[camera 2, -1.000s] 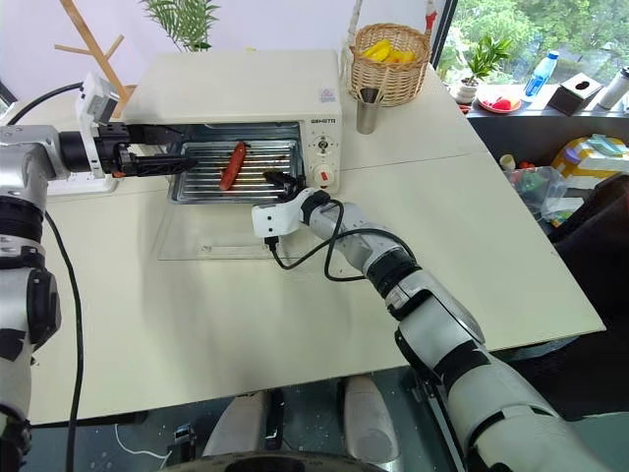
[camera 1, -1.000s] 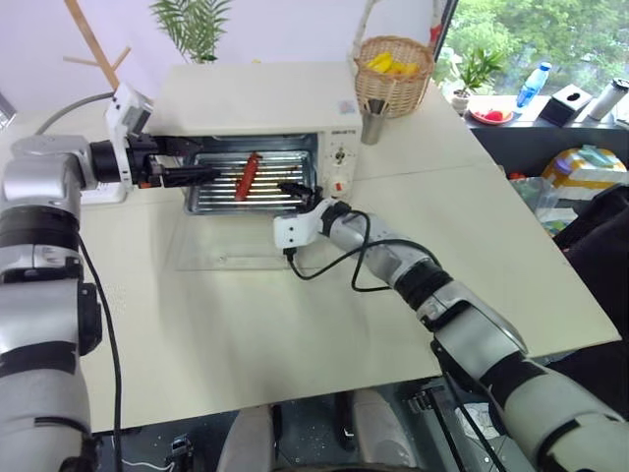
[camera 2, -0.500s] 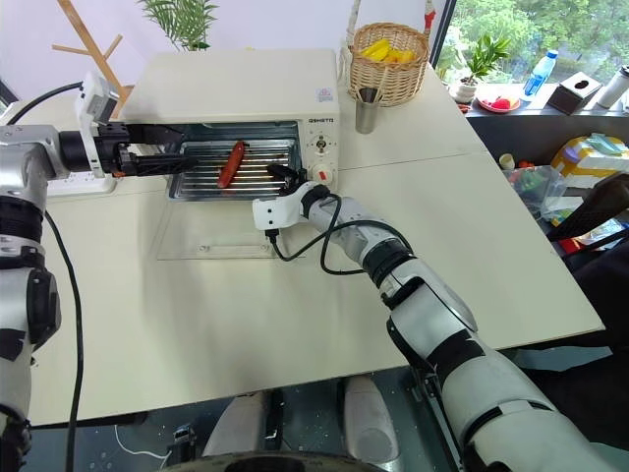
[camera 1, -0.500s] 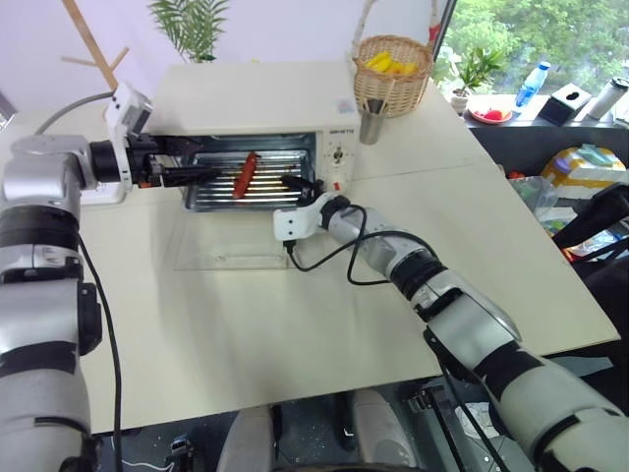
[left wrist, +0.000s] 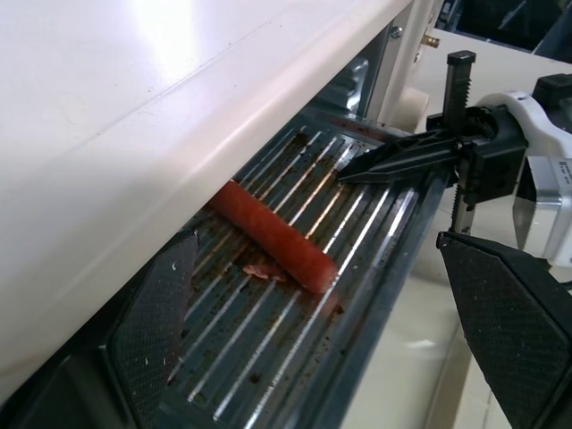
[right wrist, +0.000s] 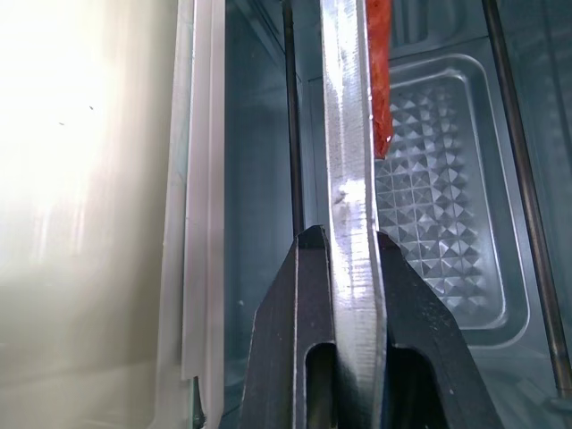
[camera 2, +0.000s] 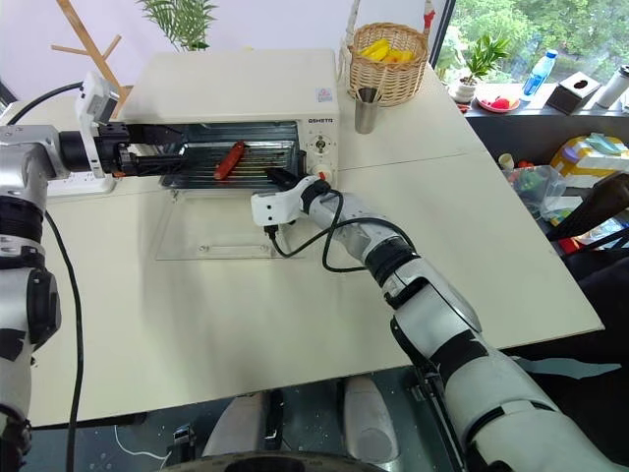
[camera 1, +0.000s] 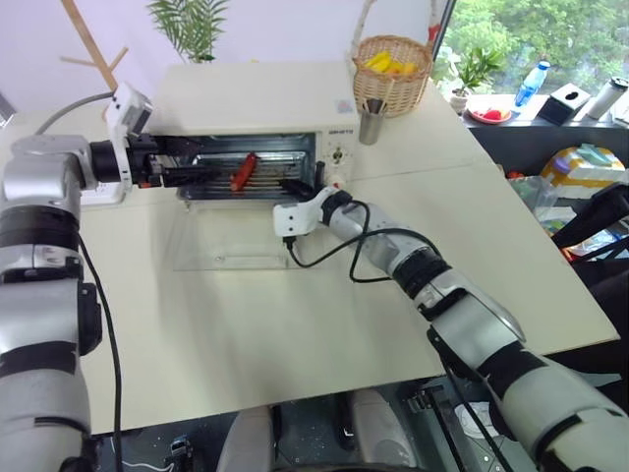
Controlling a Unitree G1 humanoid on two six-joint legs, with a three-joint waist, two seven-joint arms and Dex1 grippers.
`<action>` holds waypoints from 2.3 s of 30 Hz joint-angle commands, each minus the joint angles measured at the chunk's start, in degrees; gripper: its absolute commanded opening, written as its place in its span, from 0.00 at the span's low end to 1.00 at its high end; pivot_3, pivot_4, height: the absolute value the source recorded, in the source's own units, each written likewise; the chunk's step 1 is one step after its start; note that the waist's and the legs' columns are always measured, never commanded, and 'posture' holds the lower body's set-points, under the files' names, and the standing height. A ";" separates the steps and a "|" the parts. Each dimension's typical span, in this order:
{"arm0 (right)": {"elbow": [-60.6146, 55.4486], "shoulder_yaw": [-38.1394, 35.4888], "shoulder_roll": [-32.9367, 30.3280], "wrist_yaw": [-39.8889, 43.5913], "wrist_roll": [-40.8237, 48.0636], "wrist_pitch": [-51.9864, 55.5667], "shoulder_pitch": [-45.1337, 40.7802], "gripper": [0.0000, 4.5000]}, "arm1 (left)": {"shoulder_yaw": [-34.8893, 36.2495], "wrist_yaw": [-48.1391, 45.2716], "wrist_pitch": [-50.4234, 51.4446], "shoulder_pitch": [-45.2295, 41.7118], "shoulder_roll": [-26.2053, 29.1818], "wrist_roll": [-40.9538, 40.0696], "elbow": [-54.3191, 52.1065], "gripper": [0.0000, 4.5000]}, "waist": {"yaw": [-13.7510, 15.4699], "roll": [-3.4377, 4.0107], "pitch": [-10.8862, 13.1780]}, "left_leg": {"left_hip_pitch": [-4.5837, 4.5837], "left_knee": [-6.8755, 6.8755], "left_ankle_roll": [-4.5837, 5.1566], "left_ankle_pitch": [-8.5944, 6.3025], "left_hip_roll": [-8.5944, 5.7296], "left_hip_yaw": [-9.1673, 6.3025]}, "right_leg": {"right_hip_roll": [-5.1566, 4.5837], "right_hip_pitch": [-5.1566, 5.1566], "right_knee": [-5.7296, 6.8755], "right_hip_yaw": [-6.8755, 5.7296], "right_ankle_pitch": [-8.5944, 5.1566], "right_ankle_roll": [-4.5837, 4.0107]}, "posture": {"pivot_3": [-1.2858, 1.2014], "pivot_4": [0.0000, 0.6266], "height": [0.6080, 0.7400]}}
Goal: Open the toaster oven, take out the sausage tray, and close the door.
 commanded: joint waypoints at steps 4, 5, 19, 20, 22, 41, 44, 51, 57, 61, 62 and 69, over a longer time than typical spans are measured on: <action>-11.46 0.71 -0.48 4.04 0.42 -0.39 5.03 0.01 | 0.82 0.07 -1.88 -3.03 0.25 0.37 1.14 1.00 | -0.04 0.00 0.00 | 0.00 0.00 0.01 0.00 0.00 0.01 | 0.00 0.00 -0.01 0.00 0.00 0.00 | 0.52 0.24 1.00; -12.97 0.62 -0.83 4.67 0.42 -0.17 5.93 0.01 | 0.75 0.00 -1.99 -3.05 0.20 0.43 1.31 1.00 | -0.03 0.00 0.00 | 0.00 0.00 0.01 0.00 0.00 0.01 | 0.00 0.00 -0.01 0.01 0.00 0.00 | 0.52 0.24 1.00; -34.71 -2.15 -10.17 11.00 -0.16 -2.09 18.11 0.01 | 3.02 -5.58 13.89 -0.23 3.14 -4.84 -5.91 1.00 | 0.25 -0.04 0.01 | -0.01 0.06 0.01 -0.01 -0.02 -0.01 | -0.01 0.03 0.01 0.00 0.00 0.01 | 0.52 0.24 1.00; -35.34 -2.34 -10.89 10.66 -0.35 -2.86 18.34 0.01 | 3.51 -6.00 16.55 0.82 4.09 -5.87 -7.36 1.00 | 0.20 -0.04 0.01 | -0.01 0.06 0.01 -0.01 -0.02 -0.01 | 0.00 0.03 0.00 0.00 0.00 0.01 | 0.52 0.24 1.00; -36.28 -2.88 -12.15 9.74 -0.63 -4.35 18.53 0.01 | 4.81 -5.94 22.15 3.09 5.92 -8.01 -10.35 1.00 | 0.06 -0.04 0.01 | -0.01 0.05 0.01 -0.01 -0.01 -0.01 | 0.00 0.02 0.00 0.00 -0.01 0.01 | 0.52 0.24 1.00; -38.53 -6.88 -18.16 6.30 0.81 -16.24 19.48 0.01 | 40.43 22.21 73.04 40.74 3.08 -36.19 -43.14 1.00 | 1.64 -0.24 0.04 | 0.12 0.13 -0.01 0.01 0.05 -0.03 | -0.18 0.18 0.03 0.03 -0.01 0.00 | 0.52 0.24 1.00; -39.01 -7.05 -18.58 6.76 1.50 -18.35 19.56 0.01 | 40.63 27.65 73.04 42.85 1.02 -42.99 -44.17 1.00 | 1.73 -0.28 0.02 | 0.12 0.12 -0.03 0.01 0.08 -0.05 | -0.26 0.18 0.03 0.03 -0.01 -0.01 | 0.52 0.24 1.00; -39.77 -7.57 -19.01 7.69 3.05 -20.99 19.90 0.01 | 38.95 42.04 73.04 43.84 -4.55 -57.44 -44.47 1.00 | 1.87 -0.31 -0.01 | 0.17 0.11 -0.08 0.03 0.04 -0.20 | -0.37 0.20 0.02 0.06 0.00 -0.01 | 0.52 0.24 1.00; -40.01 -7.93 -19.17 8.80 3.57 -20.89 19.82 0.01 | 37.22 52.30 73.04 43.73 -8.86 -66.38 -43.83 1.00 | 1.89 -0.39 -0.04 | 0.20 0.11 -0.09 0.04 0.03 -0.23 | -0.37 0.24 0.02 0.08 0.01 0.00 | 0.52 0.24 1.00; -40.54 -8.20 -19.01 9.26 3.49 -20.73 20.15 0.00 | 36.94 56.71 73.02 43.24 -9.97 -70.46 -42.66 0.88 | 1.85 -0.39 -0.04 | 0.21 0.10 -0.09 0.04 0.03 -0.23 | -0.35 0.24 0.02 0.08 0.01 -0.01 | 0.52 0.24 1.00; -40.74 -8.26 -18.98 9.39 3.47 -20.66 20.31 0.00 | 36.89 57.81 72.83 43.07 -10.18 -71.33 -42.36 0.82 | 1.87 -0.39 -0.04 | 0.22 0.09 -0.09 0.04 0.03 -0.23 | -0.35 0.24 0.02 0.08 0.01 -0.01 | 0.52 0.24 1.00; -41.59 -8.54 -19.12 9.74 3.04 -20.30 21.35 0.00 | 35.32 63.47 70.47 44.05 -8.99 -78.74 -40.81 0.09 | 1.94 -0.39 -0.04 | 0.22 0.09 -0.09 0.04 0.01 -0.22 | -0.36 0.26 0.01 0.07 0.01 -0.01 | 0.52 0.24 1.00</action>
